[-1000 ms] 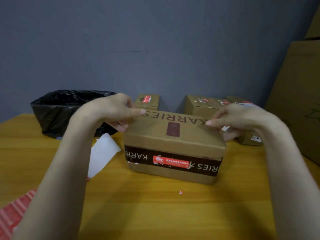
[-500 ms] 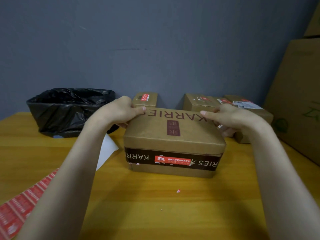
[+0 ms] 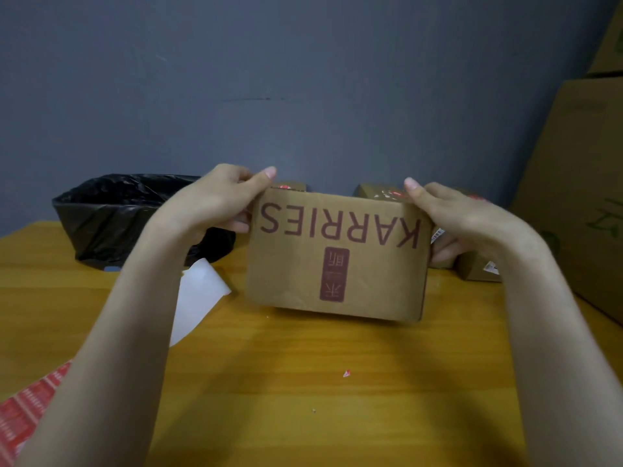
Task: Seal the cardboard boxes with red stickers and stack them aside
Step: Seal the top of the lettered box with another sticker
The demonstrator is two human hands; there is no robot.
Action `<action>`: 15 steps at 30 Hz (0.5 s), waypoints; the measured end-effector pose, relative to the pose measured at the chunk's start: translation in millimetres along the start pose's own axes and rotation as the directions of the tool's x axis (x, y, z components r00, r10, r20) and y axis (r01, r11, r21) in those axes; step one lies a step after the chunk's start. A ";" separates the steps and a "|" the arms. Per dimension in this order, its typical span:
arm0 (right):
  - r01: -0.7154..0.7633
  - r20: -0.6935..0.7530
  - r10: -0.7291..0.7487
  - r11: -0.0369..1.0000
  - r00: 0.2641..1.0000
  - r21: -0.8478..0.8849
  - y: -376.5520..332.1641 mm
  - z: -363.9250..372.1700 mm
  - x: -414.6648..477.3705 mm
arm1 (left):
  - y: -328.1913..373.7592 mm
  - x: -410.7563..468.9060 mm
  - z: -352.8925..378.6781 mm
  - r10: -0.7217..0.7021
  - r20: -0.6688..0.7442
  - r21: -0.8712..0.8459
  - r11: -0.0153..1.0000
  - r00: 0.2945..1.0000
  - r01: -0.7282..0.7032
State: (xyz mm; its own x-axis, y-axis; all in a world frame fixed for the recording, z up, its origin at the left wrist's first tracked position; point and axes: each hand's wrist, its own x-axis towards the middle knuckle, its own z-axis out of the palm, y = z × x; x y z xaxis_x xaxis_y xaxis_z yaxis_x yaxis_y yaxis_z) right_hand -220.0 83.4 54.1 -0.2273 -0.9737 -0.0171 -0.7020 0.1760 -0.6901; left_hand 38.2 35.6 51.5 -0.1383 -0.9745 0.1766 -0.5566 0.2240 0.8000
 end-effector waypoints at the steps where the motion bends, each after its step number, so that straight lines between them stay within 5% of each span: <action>1: -0.005 0.004 0.005 1.000 1.000 0.003 -0.2 0.4 -0.2 | -0.9 0.6 0.4 -0.008 0.003 0.030 1.000 1.000 0.008; 7: -0.037 0.024 0.037 0.999 0.999 -0.012 0.8 -1.6 1.9 | -4.2 3.9 0.1 -0.048 -0.034 0.193 0.980 0.998 0.054; 15: -0.033 0.162 0.043 0.997 0.986 -0.063 6.5 -7.5 -2.1 | -4.3 2.8 1.0 -0.048 0.140 0.228 0.974 0.989 0.014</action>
State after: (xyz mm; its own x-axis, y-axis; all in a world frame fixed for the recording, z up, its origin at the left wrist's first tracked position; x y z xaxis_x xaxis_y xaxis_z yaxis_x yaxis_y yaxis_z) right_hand -229.1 87.7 55.1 -0.1448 -0.9758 -0.1640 -0.7354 0.2170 -0.6420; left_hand 39.4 31.9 48.0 -0.2251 -0.9727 0.0564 -0.7307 0.2068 0.6507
